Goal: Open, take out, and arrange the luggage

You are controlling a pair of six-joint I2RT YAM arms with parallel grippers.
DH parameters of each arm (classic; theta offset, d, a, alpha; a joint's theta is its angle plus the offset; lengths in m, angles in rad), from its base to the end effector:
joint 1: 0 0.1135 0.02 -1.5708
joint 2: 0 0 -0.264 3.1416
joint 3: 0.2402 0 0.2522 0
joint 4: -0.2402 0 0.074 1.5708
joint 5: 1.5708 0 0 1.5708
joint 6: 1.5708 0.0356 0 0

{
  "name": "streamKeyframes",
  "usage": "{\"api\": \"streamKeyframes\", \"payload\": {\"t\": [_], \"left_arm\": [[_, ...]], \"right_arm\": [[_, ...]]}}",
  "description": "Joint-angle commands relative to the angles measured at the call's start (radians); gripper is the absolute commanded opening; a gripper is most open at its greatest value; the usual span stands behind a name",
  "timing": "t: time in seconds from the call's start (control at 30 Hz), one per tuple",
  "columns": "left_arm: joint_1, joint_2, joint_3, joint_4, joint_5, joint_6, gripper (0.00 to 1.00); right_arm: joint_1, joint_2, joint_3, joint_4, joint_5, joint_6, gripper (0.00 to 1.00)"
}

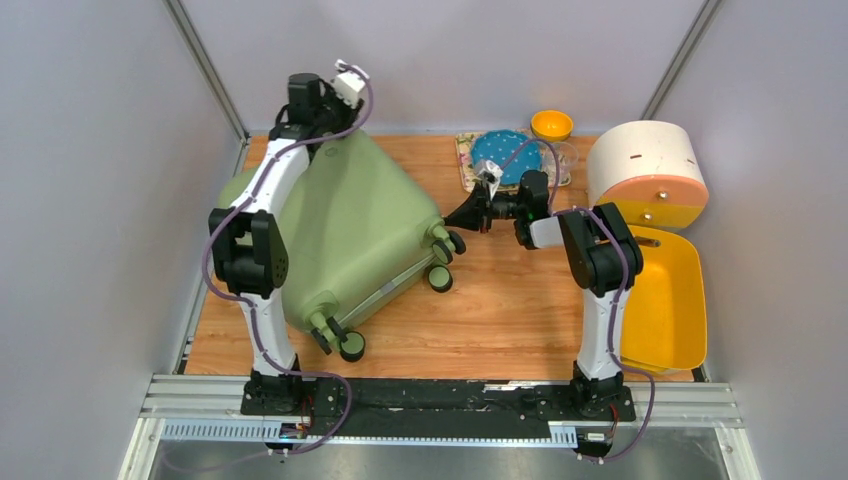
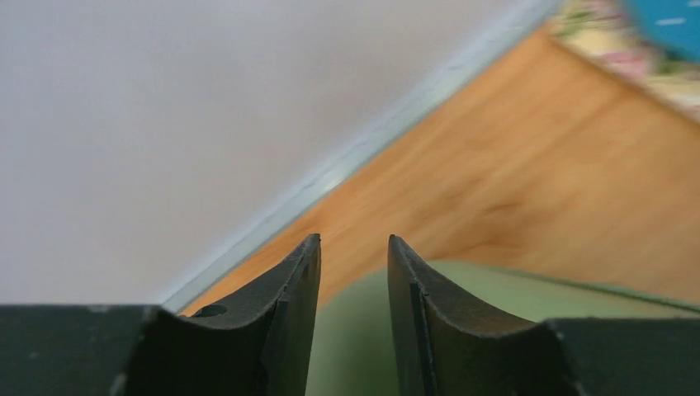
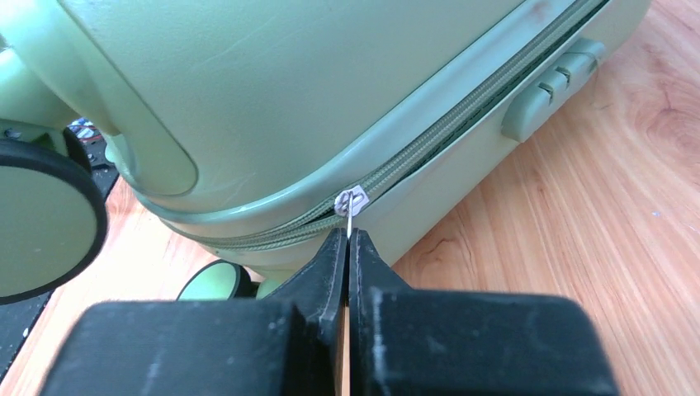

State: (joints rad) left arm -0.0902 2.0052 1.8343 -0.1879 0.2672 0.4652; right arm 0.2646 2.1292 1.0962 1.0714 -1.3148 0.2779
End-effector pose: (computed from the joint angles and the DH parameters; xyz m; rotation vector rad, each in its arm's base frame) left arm 0.4813 -0.0530 0.3324 0.6940 1.7862 -0.0055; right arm 0.3962 0.1430 0.1609 -1.0865 1.3730 1.3960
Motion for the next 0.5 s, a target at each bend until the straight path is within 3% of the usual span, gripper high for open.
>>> {"api": "streamKeyframes", "payload": {"t": [0.0, 0.1, 0.23, 0.3, 0.4, 0.47], "left_arm": [[-0.092, 0.095, -0.001, -0.355, 0.210, -0.114, 0.47], [-0.066, 0.064, 0.057, -0.344, 0.103, -0.166, 0.57], [0.033, -0.107, 0.057, -0.375, -0.033, -0.321, 0.66], [0.084, -0.202, -0.053, -0.349, -0.081, -0.335, 0.67], [0.162, -0.428, -0.226, -0.306, -0.265, -0.350, 0.67], [0.211, -0.497, -0.321, -0.321, -0.377, -0.381, 0.68]], "right_arm": [[-0.015, -0.170, -0.036, -0.137, 0.002, -0.208, 0.00], [-0.010, -0.193, -0.048, -0.177, 0.005, -0.239, 0.00], [-0.008, -0.213, -0.039, -0.270, 0.014, -0.317, 0.00], [-0.002, -0.229, -0.021, -0.400, 0.017, -0.393, 0.00], [-0.001, -0.236, 0.011, -0.570, 0.026, -0.534, 0.00], [0.001, -0.238, 0.031, -0.651, 0.032, -0.632, 0.00]]}}
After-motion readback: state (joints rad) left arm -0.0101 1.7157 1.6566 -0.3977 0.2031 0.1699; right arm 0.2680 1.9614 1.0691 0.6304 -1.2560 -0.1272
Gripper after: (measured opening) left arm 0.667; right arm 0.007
